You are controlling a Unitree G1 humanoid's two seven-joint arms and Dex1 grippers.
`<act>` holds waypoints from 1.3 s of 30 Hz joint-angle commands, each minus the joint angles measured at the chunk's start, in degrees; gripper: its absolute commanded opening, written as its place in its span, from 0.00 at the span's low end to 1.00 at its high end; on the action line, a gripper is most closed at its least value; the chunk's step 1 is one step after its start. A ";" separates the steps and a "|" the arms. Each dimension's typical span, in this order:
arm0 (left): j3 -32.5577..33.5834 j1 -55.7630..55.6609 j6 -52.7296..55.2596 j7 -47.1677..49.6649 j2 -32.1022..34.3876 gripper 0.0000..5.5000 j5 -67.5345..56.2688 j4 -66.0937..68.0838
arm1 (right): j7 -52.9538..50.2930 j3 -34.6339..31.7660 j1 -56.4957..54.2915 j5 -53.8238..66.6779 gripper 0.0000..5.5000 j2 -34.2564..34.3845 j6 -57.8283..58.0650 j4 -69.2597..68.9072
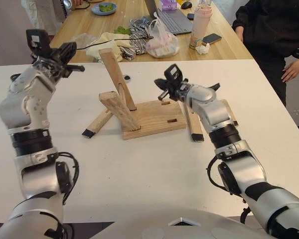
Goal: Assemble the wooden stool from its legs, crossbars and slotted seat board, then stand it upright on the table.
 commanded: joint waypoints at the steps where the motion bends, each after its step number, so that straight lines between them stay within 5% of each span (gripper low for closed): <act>1: -6.30 13.14 4.25 -13.34 13.88 0.00 1.55 -8.02 | 1.45 0.83 -6.02 -4.47 0.00 -0.88 -7.47 17.66; 8: -14.39 27.29 4.77 -30.84 24.41 0.00 -2.39 -29.01 | 10.56 8.30 -6.08 -14.78 0.00 -1.73 -13.33 29.68; 18: -34.98 20.17 5.43 -16.54 6.12 0.00 7.99 -23.38 | 25.99 15.62 1.56 -18.33 0.00 -4.49 -13.47 18.92; 29: -35.73 8.24 -4.09 -9.23 -6.16 0.00 16.65 0.19 | 35.13 19.67 14.12 -15.67 0.00 -9.05 0.10 -9.55; 39: -33.14 -1.30 -12.58 -5.36 -16.61 0.00 20.33 20.19 | 28.88 16.50 16.81 -12.43 0.00 -6.77 6.16 -15.24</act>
